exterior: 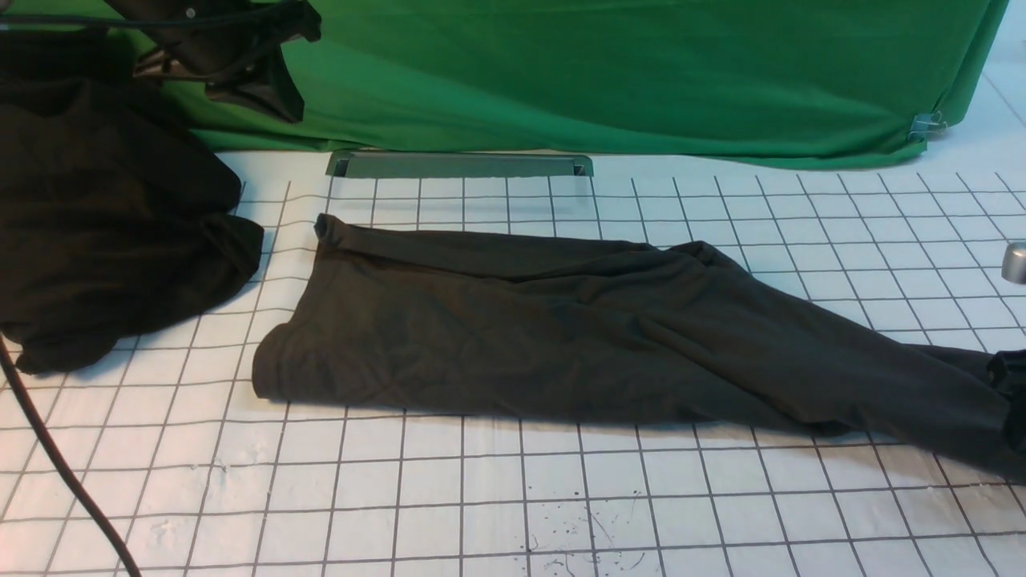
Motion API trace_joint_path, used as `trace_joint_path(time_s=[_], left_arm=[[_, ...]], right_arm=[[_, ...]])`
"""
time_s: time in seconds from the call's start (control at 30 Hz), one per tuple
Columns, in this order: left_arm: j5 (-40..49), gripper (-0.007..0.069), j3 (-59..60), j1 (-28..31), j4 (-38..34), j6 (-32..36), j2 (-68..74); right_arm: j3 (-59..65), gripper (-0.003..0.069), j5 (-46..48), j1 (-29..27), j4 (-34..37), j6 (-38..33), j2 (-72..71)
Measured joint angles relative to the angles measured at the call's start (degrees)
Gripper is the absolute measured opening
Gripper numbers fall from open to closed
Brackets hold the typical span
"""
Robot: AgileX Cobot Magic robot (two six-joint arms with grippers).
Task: Fold a long-sleeved shirt over a white checkered tablecloth.
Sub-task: 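Pull the folded dark garment lengthwise by its ends to straighten it flat on the table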
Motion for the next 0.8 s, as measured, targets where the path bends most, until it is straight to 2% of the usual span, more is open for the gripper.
trace_joint_path(time_s=[0.17,0.3,0.4,0.43,0.47,0.5,0.57,0.8], left_arm=[[0.00,0.0001,0.00,0.00,-0.61,0.17,0.00],[0.00,0.0001,0.00,0.00,-1.87,0.98,0.00],[0.00,0.0001,0.00,0.00,-2.29,1.12,0.00],[0.00,0.0001,0.00,0.00,-2.42,1.18,0.00],[0.00,0.0001,0.00,0.00,-2.42,1.18,0.00],[0.00,0.0002,0.00,0.00,-2.48,1.18,0.00],[0.00,0.0003,0.00,0.00,-2.75,1.23,0.00],[0.00,0.0003,0.00,0.00,-2.84,1.42,0.00]], right_arm=[[0.00,0.0479,-2.62,-1.08,-0.05,-0.13,3.35],[0.00,0.0466,-2.70,-1.08,0.00,-1.43,6.40],[-0.05,0.0383,-2.58,-1.08,0.32,-2.75,7.53],[-0.17,0.0267,-2.23,-1.08,0.47,-3.19,7.53],[-0.23,0.0253,-2.15,-1.08,0.47,-3.30,7.53],[-0.70,0.0150,-1.38,-1.08,0.41,-3.60,7.48],[-1.63,0.0059,0.44,-1.08,0.31,-3.95,6.88],[-5.13,0.0050,4.33,-1.08,-1.78,-3.98,3.48]])
